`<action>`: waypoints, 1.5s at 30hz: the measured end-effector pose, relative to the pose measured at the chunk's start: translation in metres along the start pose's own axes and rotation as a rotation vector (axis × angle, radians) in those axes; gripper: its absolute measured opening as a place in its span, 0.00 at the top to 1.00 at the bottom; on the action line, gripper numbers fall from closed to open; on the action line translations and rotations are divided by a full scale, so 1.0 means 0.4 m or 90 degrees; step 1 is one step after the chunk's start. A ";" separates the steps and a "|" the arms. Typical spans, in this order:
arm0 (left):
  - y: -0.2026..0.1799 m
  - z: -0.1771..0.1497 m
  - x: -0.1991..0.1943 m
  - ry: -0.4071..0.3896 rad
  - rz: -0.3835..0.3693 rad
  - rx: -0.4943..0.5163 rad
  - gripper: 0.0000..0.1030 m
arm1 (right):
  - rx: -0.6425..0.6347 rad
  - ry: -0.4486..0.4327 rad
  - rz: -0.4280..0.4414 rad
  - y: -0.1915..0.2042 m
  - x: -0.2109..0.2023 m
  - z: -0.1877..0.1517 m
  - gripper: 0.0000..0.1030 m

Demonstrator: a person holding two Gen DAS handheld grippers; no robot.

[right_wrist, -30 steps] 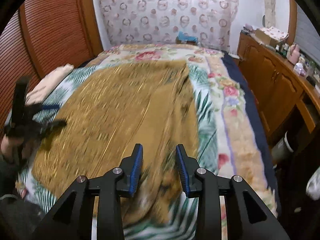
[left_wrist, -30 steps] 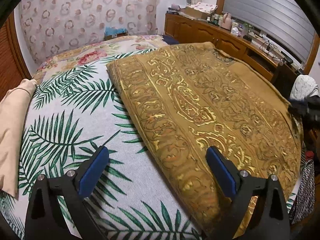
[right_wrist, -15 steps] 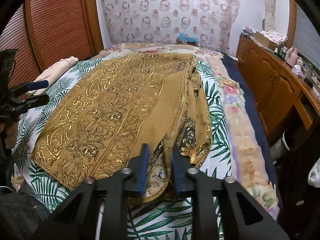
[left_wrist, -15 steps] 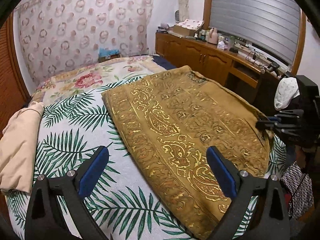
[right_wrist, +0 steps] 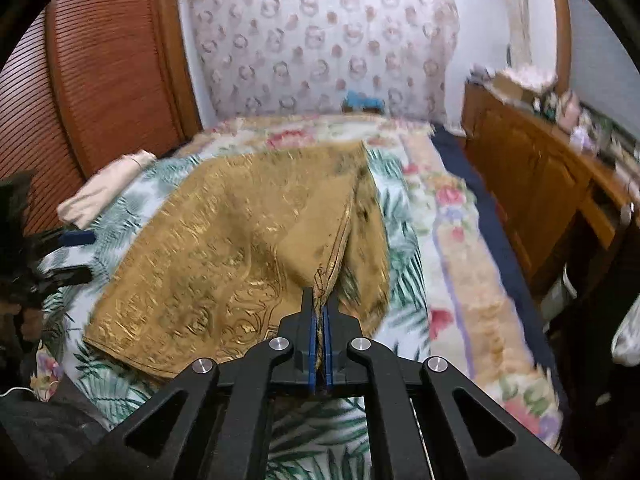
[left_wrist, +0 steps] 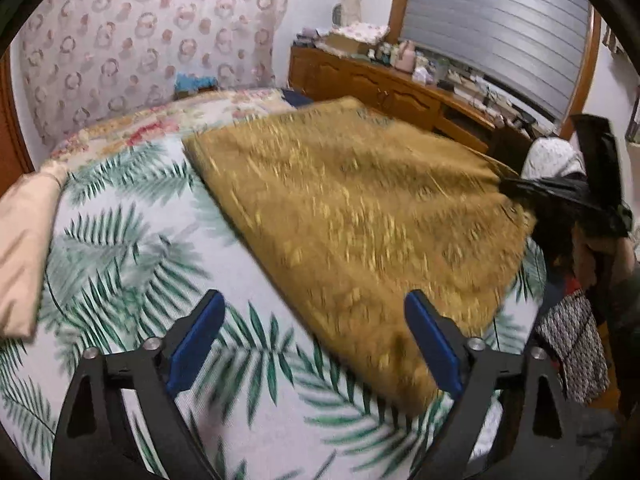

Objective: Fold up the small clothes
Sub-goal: 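Fold the lifted end over the shirt with the right gripper and release, then grasp the folded gold shirt's edge with the left gripper while the right gripper grasps it too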

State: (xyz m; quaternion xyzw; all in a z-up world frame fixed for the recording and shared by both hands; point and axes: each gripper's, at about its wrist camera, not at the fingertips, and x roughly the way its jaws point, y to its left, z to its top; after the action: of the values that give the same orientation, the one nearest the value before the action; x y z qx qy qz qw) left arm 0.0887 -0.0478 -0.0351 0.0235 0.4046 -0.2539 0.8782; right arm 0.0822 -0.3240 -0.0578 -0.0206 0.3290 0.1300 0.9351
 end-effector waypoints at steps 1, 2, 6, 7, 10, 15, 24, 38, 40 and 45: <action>-0.003 -0.014 0.004 0.011 -0.006 0.000 0.19 | 0.003 0.006 0.001 -0.003 0.009 -0.010 0.98; -0.007 -0.026 0.008 0.020 -0.011 0.001 0.24 | 0.007 0.008 0.001 -0.006 0.014 -0.017 0.98; -0.027 -0.071 0.020 0.050 -0.031 0.003 0.33 | 0.035 0.009 0.008 -0.018 0.019 -0.021 0.92; -0.035 -0.076 0.015 0.045 -0.028 0.005 0.35 | 0.038 0.013 0.002 -0.019 0.020 -0.021 0.90; -0.055 -0.085 0.003 0.042 -0.038 0.009 0.46 | 0.024 0.032 -0.022 -0.004 0.036 -0.018 0.79; -0.079 -0.094 -0.001 0.032 -0.045 0.015 0.55 | 0.029 0.044 -0.045 0.002 0.050 -0.001 0.58; -0.081 -0.100 0.004 0.020 -0.074 0.004 0.61 | 0.074 0.033 0.007 -0.020 0.044 -0.011 0.55; -0.058 -0.105 0.009 0.010 -0.088 -0.024 0.83 | 0.060 0.032 0.004 -0.006 0.052 -0.042 0.52; -0.055 -0.103 0.011 0.013 -0.093 -0.028 0.83 | 0.058 0.037 0.001 -0.003 0.062 -0.042 0.52; -0.058 -0.102 0.011 0.013 -0.091 -0.021 0.83 | 0.054 0.042 -0.003 0.007 0.066 -0.028 0.52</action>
State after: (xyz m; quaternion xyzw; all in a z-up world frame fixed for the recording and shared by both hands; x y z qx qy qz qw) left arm 0.0519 -0.0597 -0.0619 -0.0175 0.4182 -0.3089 0.8540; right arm 0.0946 -0.3166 -0.0828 0.0142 0.3646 0.1132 0.9242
